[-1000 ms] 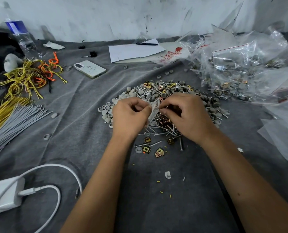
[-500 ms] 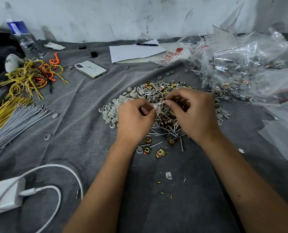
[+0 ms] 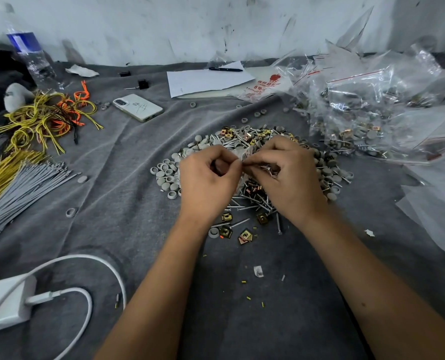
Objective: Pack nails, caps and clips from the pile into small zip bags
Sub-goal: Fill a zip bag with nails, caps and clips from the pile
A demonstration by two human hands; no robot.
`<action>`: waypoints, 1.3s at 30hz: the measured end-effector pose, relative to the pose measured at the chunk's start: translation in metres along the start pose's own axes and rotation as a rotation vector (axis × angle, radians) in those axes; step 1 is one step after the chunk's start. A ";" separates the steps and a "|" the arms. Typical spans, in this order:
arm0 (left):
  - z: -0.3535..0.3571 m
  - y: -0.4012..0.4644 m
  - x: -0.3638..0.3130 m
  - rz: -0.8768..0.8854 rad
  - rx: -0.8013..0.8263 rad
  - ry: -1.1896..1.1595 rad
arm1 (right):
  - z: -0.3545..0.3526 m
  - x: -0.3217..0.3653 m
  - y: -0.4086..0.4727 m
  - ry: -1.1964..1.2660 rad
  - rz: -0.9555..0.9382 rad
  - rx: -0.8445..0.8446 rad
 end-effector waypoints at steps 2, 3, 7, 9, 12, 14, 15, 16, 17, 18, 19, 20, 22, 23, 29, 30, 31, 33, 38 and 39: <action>-0.002 0.002 0.001 -0.020 -0.034 -0.043 | 0.009 -0.001 -0.004 -0.036 0.007 0.123; -0.003 0.002 0.002 -0.029 -0.049 -0.045 | 0.012 -0.001 -0.006 -0.034 0.008 0.176; -0.005 0.003 0.007 -0.068 -0.086 -0.034 | 0.003 0.000 -0.001 0.014 -0.005 0.068; -0.007 0.004 0.009 -0.095 -0.119 -0.025 | -0.005 -0.004 0.003 0.029 0.024 0.079; -0.008 0.005 0.012 -0.117 -0.142 -0.001 | -0.001 -0.009 -0.002 -0.101 0.028 0.420; -0.006 0.004 0.013 -0.125 -0.129 0.008 | 0.005 -0.007 -0.008 -0.190 0.020 0.614; -0.006 0.004 0.014 -0.130 -0.118 0.009 | 0.007 -0.006 -0.008 -0.211 0.022 0.654; -0.005 0.003 0.016 -0.140 -0.109 0.005 | 0.008 -0.005 -0.008 -0.225 0.025 0.674; -0.004 0.003 0.018 -0.155 -0.097 -0.004 | 0.008 -0.004 -0.008 -0.244 0.029 0.689; -0.003 0.003 0.019 -0.175 -0.083 -0.012 | 0.008 -0.004 -0.008 -0.267 0.030 0.703; -0.002 0.003 0.021 -0.192 -0.068 -0.016 | 0.009 -0.003 -0.008 -0.283 0.027 0.711; -0.001 0.003 0.023 -0.204 -0.057 -0.019 | 0.009 -0.003 -0.008 -0.272 0.029 0.704; 0.000 0.002 0.026 -0.226 -0.040 -0.032 | 0.006 -0.003 -0.006 -0.118 0.077 0.625; 0.000 0.001 0.027 -0.238 -0.029 -0.039 | 0.004 -0.002 -0.004 -0.005 0.107 0.553; 0.003 -0.002 0.021 -0.233 0.027 -0.027 | -0.008 -0.005 0.003 0.045 0.085 0.181; 0.003 -0.003 0.020 -0.226 0.029 -0.026 | -0.009 -0.006 0.003 0.012 0.075 0.167; 0.004 -0.003 0.019 -0.223 0.033 -0.025 | -0.009 -0.007 0.004 -0.006 0.067 0.164; 0.004 -0.003 0.018 -0.223 0.034 -0.021 | -0.008 -0.006 0.004 -0.013 0.044 0.174; 0.005 -0.004 0.012 -0.176 0.028 -0.009 | -0.008 -0.005 0.002 0.023 0.097 0.101; 0.005 -0.004 0.011 -0.166 0.027 -0.011 | -0.009 -0.004 0.002 0.020 0.097 0.076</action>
Point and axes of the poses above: each hand's wrist, its own y-axis towards the middle knuckle, its own z-axis out of the palm, x = y × z, the point moved 4 cm from there along y, towards the middle knuckle, and after that the axes turned 9 degrees about -x, right-handed, at the moved point
